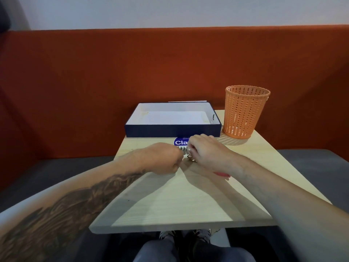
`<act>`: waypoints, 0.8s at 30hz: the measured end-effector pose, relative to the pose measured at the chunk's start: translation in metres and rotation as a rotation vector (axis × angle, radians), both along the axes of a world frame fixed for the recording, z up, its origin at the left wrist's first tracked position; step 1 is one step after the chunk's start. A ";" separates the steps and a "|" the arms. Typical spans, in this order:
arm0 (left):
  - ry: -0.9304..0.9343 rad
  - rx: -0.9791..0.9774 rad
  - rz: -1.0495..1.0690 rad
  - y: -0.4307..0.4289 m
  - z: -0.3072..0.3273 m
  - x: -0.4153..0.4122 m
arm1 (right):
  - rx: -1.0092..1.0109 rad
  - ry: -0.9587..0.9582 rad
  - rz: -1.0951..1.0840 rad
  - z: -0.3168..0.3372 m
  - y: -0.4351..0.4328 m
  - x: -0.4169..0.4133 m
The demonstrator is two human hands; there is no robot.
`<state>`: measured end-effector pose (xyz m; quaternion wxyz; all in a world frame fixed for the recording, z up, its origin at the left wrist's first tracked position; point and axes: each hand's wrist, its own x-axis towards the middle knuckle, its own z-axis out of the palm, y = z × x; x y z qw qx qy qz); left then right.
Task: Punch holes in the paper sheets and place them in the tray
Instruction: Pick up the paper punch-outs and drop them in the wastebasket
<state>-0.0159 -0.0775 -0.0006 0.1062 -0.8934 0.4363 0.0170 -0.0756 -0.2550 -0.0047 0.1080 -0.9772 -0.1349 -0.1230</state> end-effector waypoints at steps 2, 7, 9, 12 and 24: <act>0.134 -0.134 0.059 0.007 0.000 0.007 | 0.024 -0.005 -0.008 0.002 -0.006 0.000; 0.341 -0.407 0.199 0.020 0.012 0.017 | 0.093 0.009 -0.042 0.007 -0.023 -0.001; 0.345 -0.442 0.207 0.021 0.014 0.020 | 0.126 0.013 -0.050 0.009 -0.028 -0.001; 0.410 -0.416 0.195 0.017 0.020 0.020 | 0.161 0.015 -0.056 0.009 -0.033 -0.002; 0.437 -0.081 0.206 -0.008 0.020 0.019 | 0.177 0.017 -0.015 -0.005 -0.021 0.000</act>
